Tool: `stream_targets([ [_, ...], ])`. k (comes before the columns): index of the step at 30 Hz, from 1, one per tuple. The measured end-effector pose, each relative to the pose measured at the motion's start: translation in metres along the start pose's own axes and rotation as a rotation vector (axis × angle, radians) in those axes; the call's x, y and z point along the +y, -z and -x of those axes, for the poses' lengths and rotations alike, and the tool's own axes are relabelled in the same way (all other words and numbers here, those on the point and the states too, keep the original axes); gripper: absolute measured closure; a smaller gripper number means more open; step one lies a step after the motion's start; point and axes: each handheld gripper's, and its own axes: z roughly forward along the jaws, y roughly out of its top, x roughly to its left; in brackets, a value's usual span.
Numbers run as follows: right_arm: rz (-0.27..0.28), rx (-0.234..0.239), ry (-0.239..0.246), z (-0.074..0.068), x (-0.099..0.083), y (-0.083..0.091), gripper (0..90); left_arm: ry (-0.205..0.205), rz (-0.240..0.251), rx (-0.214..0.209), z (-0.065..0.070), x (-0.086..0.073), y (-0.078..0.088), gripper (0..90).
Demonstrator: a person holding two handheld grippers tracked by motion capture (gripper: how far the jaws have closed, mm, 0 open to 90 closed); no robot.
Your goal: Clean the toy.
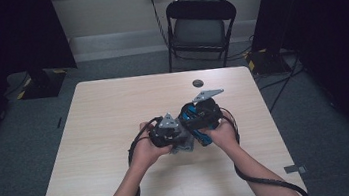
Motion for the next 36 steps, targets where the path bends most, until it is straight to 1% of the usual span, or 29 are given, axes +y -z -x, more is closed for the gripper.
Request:
stream_targets([
  [2,0.0,0.002,-0.001,0.0,0.0,0.0,25.4,-0.025,-0.015,-0.004,0.001,0.0,-0.002,75.1],
  [3,0.002,0.003,-0.001,0.0,0.002,0.0,25.4,-0.037,-0.022,-0.013,0.003,-0.001,-0.005,75.2],
  [4,0.003,0.004,-0.003,0.0,0.002,0.001,25.4,-0.041,-0.018,-0.017,0.004,-0.002,-0.007,75.1],
  [13,0.001,0.004,0.004,-0.001,0.008,0.001,25.4,-0.057,-0.017,-0.036,0.01,-0.002,-0.012,75.1],
  [20,-0.001,0.007,-0.001,0.0,0.012,0.0,25.4,-0.072,-0.025,-0.049,0.015,-0.005,-0.016,75.1],
  [34,-0.001,0.008,-0.007,0.0,0.019,-0.003,25.4,-0.086,-0.029,-0.071,0.023,-0.009,-0.02,75.1],
  [36,-0.002,0.008,-0.01,0.0,0.02,-0.003,25.4,-0.089,-0.038,-0.079,0.025,-0.011,-0.022,75.2],
])
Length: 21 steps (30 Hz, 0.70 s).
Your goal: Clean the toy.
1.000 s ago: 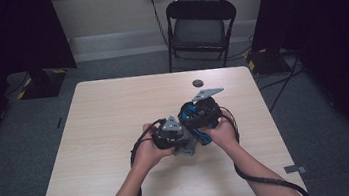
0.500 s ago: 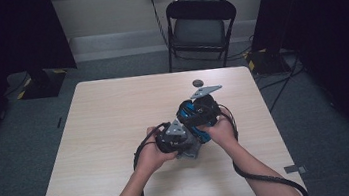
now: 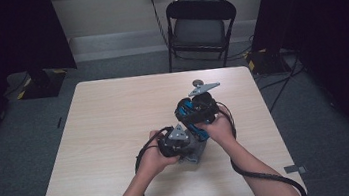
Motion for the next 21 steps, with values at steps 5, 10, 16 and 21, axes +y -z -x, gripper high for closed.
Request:
stream_targets([
  [5,0.004,-0.004,-0.001,0.001,0.001,0.001,25.4,-0.006,-0.009,-0.029,0.007,-0.003,-0.006,75.1],
  [10,0.006,-0.006,0.0,0.004,0.004,0.003,25.4,-0.013,-0.007,-0.052,0.012,-0.003,-0.008,75.2],
  [16,0.018,-0.007,-0.011,0.008,0.006,0.007,25.4,-0.017,-0.01,-0.035,0.008,-0.006,-0.001,75.1],
  [21,0.022,-0.005,-0.009,0.009,0.004,0.011,25.4,0.008,-0.009,0.007,-0.003,-0.01,0.011,75.1],
])
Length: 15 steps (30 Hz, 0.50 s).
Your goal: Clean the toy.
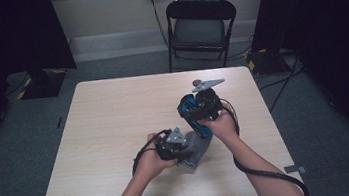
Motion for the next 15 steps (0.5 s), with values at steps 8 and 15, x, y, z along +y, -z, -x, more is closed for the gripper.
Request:
stream_targets([
  [8,-0.007,0.006,0.007,-0.001,-0.008,0.001,25.4,0.039,0.025,0.073,-0.02,-0.001,0.024,75.1],
  [15,-0.016,0.007,0.002,0.002,-0.017,0.003,25.4,0.076,0.04,0.133,-0.035,-0.006,0.039,75.1],
])
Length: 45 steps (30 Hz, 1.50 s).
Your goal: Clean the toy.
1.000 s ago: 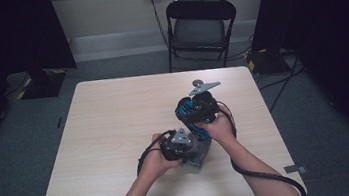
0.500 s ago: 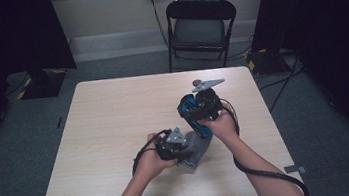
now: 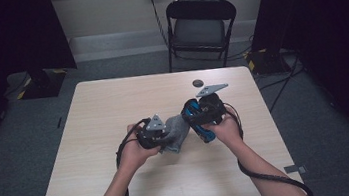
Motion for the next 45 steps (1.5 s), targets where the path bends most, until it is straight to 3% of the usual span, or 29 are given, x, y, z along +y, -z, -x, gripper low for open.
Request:
stream_targets([
  [6,-0.009,0.003,0.002,0.0,-0.007,0.0,25.4,0.017,0.021,0.024,-0.008,0.002,0.007,75.1],
  [23,-0.021,0.01,0.004,-0.001,-0.024,-0.002,25.4,0.013,0.05,0.055,-0.014,0.02,0.015,75.1],
  [45,-0.017,0.02,0.003,-0.006,-0.034,-0.004,25.4,0.004,0.046,0.038,-0.009,0.029,0.006,75.1],
])
